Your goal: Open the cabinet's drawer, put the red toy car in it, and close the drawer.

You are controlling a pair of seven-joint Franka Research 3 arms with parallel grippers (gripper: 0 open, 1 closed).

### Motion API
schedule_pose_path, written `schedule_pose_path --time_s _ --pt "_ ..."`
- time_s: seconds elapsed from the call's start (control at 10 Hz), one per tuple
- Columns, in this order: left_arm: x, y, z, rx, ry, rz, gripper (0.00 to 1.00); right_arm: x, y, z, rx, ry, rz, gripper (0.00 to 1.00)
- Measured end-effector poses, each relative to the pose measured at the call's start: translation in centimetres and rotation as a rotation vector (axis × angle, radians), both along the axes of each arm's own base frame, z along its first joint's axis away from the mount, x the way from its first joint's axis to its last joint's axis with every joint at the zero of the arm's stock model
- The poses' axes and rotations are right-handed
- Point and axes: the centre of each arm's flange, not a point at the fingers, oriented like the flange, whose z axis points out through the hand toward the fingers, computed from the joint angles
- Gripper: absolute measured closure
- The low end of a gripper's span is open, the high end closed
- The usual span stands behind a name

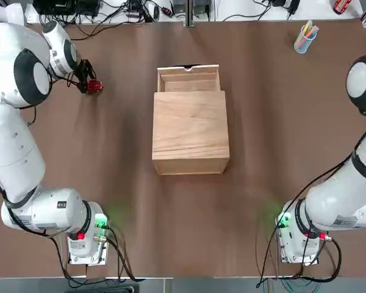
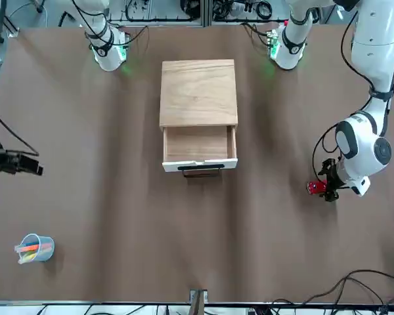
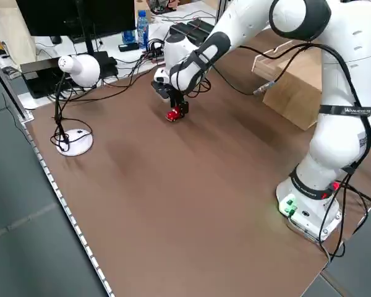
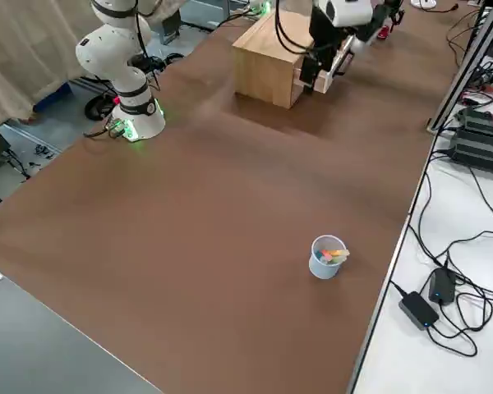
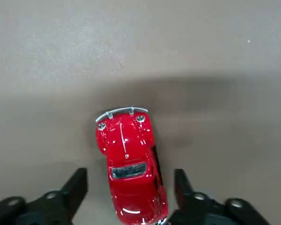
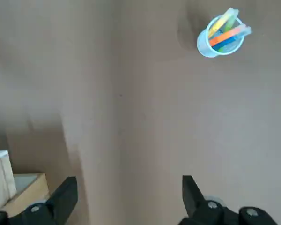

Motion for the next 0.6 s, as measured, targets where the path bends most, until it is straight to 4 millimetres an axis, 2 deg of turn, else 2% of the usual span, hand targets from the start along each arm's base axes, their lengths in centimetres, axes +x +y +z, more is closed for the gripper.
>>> schedule_pose_path --time_s 0.1,0.2,0.3,0.4,0.5,0.6 --pt "0.1 0.0 0.1 0.0 -0.002 0.001 0.41 -0.8 0.0 1.1 -0.005 -0.003 0.001 0.01" --pt "0.3 0.0 0.3 0.0 -0.008 0.002 0.56 -1.1 -0.4 1.4 -0.005 -0.004 -0.005 0.01" --pt "0.5 -0.1 0.7 -0.001 -0.017 0.002 0.56 -1.1 -0.9 1.2 -0.005 0.001 -0.012 0.01" --pt "1.0 -0.6 2.0 -0.006 -0.036 0.0 0.56 -1.1 -1.1 0.9 -0.004 0.003 -0.015 0.01" --pt "1.4 -1.7 4.3 -0.023 -0.047 0.001 0.56 -1.0 -1.0 0.7 -0.005 -0.001 -0.014 0.01" --pt "1.7 -3.8 7.2 -0.049 -0.057 0.018 0.56 -1.0 -0.8 0.6 -0.015 -0.024 -0.017 0.02"
